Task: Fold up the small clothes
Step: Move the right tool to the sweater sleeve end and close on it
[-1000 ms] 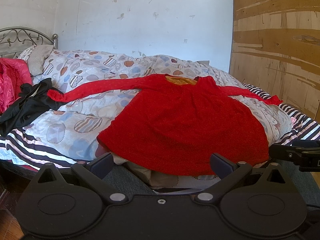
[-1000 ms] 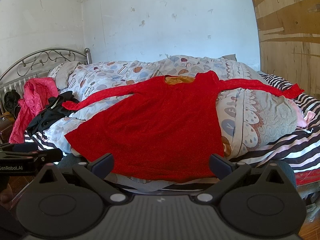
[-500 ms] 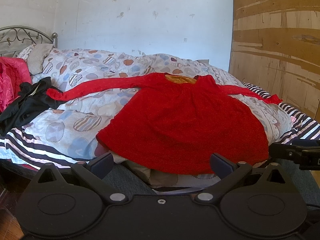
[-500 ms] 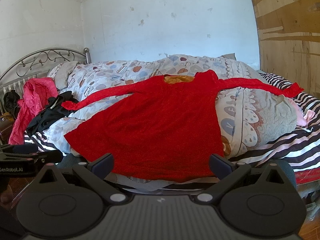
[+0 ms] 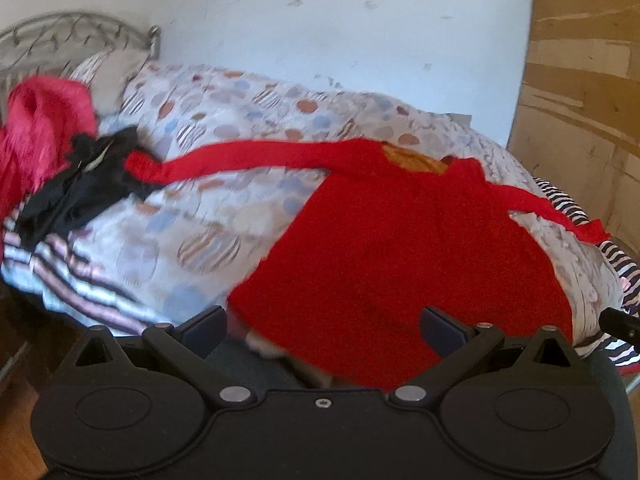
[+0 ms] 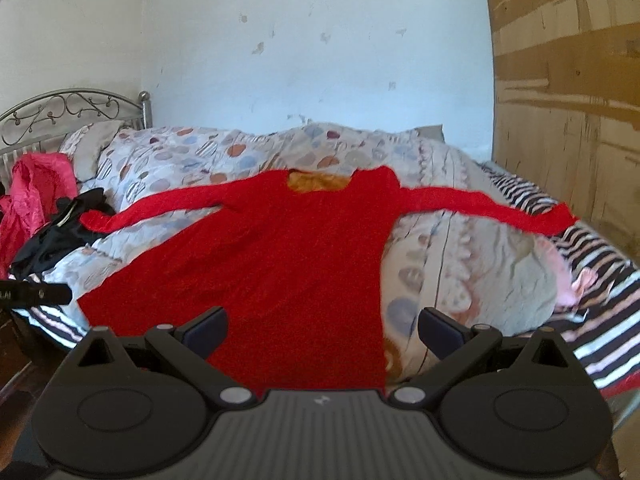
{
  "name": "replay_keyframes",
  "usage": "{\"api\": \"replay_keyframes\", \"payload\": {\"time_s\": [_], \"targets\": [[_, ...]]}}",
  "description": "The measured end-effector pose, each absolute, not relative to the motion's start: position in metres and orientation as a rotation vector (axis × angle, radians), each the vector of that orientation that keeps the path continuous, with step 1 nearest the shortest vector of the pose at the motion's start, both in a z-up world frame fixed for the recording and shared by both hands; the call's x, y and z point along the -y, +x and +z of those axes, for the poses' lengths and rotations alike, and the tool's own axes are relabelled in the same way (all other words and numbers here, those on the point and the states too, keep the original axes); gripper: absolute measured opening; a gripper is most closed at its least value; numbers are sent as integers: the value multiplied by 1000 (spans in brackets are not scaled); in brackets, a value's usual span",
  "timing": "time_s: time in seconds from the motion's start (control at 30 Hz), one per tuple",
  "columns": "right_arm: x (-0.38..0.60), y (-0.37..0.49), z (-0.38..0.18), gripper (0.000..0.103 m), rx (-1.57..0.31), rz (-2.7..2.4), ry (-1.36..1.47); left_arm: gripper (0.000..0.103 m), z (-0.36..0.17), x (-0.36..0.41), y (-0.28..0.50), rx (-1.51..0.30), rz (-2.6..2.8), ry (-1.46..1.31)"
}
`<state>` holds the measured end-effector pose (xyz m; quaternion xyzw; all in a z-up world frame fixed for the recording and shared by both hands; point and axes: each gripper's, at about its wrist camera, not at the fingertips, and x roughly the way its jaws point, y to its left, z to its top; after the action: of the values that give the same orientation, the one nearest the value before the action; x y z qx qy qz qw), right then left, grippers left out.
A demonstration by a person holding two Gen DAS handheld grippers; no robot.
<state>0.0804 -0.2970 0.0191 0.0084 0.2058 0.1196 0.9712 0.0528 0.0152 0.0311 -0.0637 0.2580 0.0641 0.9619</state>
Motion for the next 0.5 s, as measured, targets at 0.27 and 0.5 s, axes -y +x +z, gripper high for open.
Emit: {"api": "replay_keyframes", "payload": {"time_s": [0.27,0.5], "targets": [[313,125,25,103,-432,221,-9,102,56,12,113,-504,67,-88],[348,177,19,103,-423,218,64,102,66,37,175,-515,53,-62]]}}
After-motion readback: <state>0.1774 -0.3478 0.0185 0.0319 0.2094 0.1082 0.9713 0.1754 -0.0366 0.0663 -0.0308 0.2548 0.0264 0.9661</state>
